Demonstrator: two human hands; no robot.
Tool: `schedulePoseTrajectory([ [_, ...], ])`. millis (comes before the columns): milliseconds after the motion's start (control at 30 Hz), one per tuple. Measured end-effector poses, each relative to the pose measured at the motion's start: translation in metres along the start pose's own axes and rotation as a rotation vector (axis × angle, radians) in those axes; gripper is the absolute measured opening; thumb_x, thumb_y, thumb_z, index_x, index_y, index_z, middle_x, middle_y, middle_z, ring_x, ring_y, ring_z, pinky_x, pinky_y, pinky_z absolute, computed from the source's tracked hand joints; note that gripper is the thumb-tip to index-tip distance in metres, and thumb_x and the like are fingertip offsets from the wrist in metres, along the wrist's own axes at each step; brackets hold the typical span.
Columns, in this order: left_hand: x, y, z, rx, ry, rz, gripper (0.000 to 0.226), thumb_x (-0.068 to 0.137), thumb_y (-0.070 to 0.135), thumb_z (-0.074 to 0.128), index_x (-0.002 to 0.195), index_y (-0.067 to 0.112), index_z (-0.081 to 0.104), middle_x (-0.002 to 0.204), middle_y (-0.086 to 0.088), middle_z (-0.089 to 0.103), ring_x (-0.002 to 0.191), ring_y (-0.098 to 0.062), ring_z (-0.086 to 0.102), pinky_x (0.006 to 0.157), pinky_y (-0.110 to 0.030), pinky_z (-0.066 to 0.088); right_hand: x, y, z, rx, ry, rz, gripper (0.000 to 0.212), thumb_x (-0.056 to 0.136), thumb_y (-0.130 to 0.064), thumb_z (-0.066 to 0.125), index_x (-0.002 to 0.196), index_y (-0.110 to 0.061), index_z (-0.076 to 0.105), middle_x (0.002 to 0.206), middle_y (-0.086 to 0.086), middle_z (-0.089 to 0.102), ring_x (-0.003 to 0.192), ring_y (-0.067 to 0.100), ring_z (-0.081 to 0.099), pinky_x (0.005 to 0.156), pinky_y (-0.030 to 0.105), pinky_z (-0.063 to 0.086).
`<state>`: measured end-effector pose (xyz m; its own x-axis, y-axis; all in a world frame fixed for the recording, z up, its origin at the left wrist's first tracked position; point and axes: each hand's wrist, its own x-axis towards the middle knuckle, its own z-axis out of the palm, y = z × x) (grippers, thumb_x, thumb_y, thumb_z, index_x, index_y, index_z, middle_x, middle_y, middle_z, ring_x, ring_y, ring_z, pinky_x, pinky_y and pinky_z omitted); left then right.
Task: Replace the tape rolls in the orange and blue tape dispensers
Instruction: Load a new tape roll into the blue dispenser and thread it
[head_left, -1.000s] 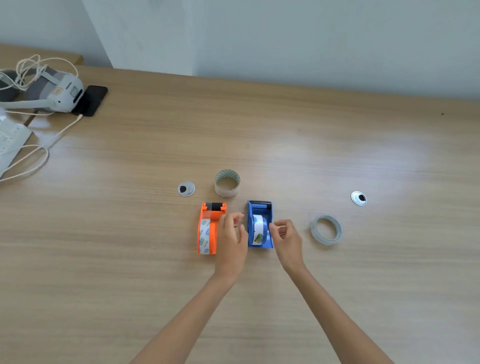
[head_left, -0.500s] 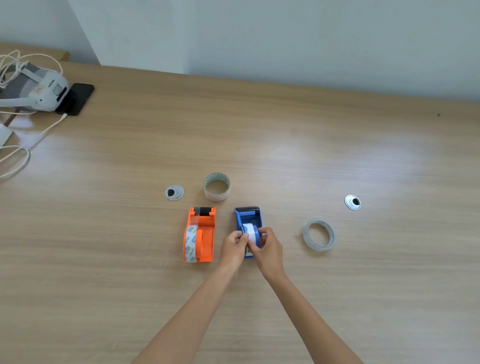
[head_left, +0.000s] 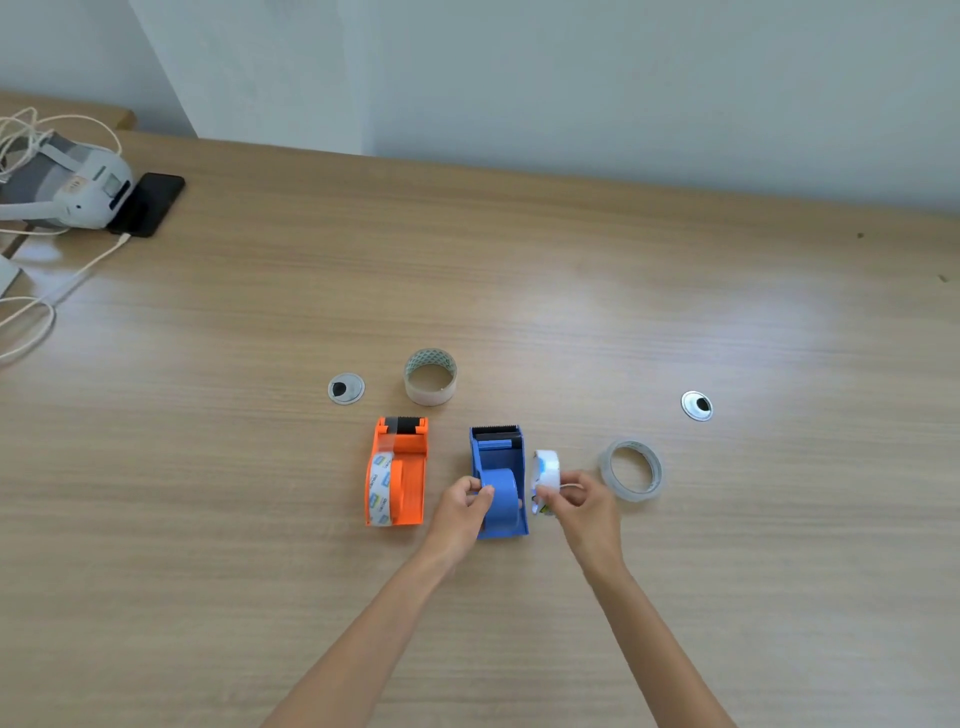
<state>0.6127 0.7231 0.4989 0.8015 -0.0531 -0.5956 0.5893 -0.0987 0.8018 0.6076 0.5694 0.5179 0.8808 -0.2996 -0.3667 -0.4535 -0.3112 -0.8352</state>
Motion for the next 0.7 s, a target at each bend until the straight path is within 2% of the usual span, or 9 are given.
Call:
schedulePoseTrajectory([
  [67, 0.01, -0.011, 0.0, -0.009, -0.008, -0.04, 0.037, 0.074, 0.049, 0.053, 0.085, 0.014, 0.053, 0.098, -0.027, 0.07, 0.086, -0.034, 0.067, 0.072, -0.042, 0.049, 0.007, -0.013, -0.008, -0.02, 0.045, -0.054, 0.009, 0.081, -0.017, 0.071, 0.084, -0.013, 0.063, 0.065, -0.002, 0.072, 0.057, 0.001, 0.062, 0.062, 0.019, 0.047],
  [100, 0.017, -0.019, 0.0, -0.015, -0.018, -0.048, 0.04, 0.068, 0.053, 0.052, 0.082, 0.016, 0.051, 0.102, -0.031, 0.067, 0.083, -0.031, 0.066, 0.071, -0.042, 0.048, 0.012, -0.022, -0.01, -0.034, 0.056, -0.097, 0.008, 0.082, -0.017, 0.07, 0.084, -0.015, 0.062, 0.064, -0.003, 0.07, 0.056, -0.001, 0.061, 0.059, 0.013, 0.045],
  [200, 0.026, -0.03, -0.001, -0.007, -0.026, -0.064, 0.038, 0.066, 0.055, 0.05, 0.081, 0.02, 0.05, 0.104, -0.029, 0.067, 0.082, -0.026, 0.062, 0.078, -0.053, 0.052, 0.036, -0.047, -0.004, -0.11, 0.071, -0.236, 0.01, 0.084, -0.015, 0.068, 0.082, -0.019, 0.059, 0.068, -0.008, 0.064, 0.064, 0.002, 0.06, 0.061, 0.007, 0.042],
  [267, 0.022, -0.025, -0.002, 0.014, -0.03, -0.07, 0.034, 0.067, 0.054, 0.05, 0.079, 0.022, 0.049, 0.097, -0.027, 0.07, 0.081, -0.025, 0.061, 0.076, -0.052, 0.051, 0.057, -0.057, 0.008, -0.236, 0.06, -0.327, 0.01, 0.084, -0.012, 0.067, 0.082, -0.016, 0.058, 0.071, -0.008, 0.059, 0.068, 0.006, 0.055, 0.064, 0.012, 0.04],
  [333, 0.018, -0.017, -0.003, 0.04, -0.034, -0.077, 0.025, 0.077, 0.046, 0.051, 0.079, 0.021, 0.047, 0.084, -0.019, 0.069, 0.077, -0.024, 0.058, 0.064, -0.041, 0.043, 0.081, -0.059, 0.026, -0.397, 0.028, -0.399, 0.008, 0.083, -0.009, 0.067, 0.08, -0.009, 0.059, 0.075, -0.001, 0.061, 0.071, 0.015, 0.053, 0.065, 0.023, 0.039],
  [433, 0.015, -0.006, -0.005, 0.062, -0.015, -0.059, 0.015, 0.091, 0.027, 0.048, 0.079, 0.018, 0.045, 0.074, -0.009, 0.057, 0.067, -0.02, 0.049, 0.056, -0.032, 0.033, 0.11, -0.055, 0.051, -0.629, -0.016, -0.482, 0.008, 0.082, -0.007, 0.066, 0.078, -0.004, 0.06, 0.078, 0.008, 0.065, 0.078, 0.026, 0.057, 0.065, 0.035, 0.044],
  [567, 0.019, -0.007, -0.007, 0.07, -0.015, -0.045, 0.018, 0.094, 0.018, 0.046, 0.077, 0.015, 0.04, 0.059, 0.0, 0.039, 0.049, -0.01, 0.027, 0.046, -0.022, 0.022, 0.136, -0.043, 0.074, -0.853, -0.066, -0.571, 0.001, 0.083, -0.003, 0.062, 0.083, -0.004, 0.062, 0.085, 0.013, 0.065, 0.091, 0.034, 0.056, 0.069, 0.033, 0.035],
  [700, 0.02, -0.013, -0.009, 0.088, -0.015, -0.04, 0.022, 0.095, 0.014, 0.045, 0.075, 0.016, 0.037, 0.048, 0.01, 0.038, 0.044, -0.005, 0.028, 0.041, -0.015, 0.021, 0.148, -0.033, 0.088, -0.96, -0.094, -0.632, 0.006, 0.086, -0.004, 0.061, 0.091, -0.003, 0.064, 0.098, 0.015, 0.064, 0.103, 0.034, 0.053, 0.081, 0.038, 0.04],
])
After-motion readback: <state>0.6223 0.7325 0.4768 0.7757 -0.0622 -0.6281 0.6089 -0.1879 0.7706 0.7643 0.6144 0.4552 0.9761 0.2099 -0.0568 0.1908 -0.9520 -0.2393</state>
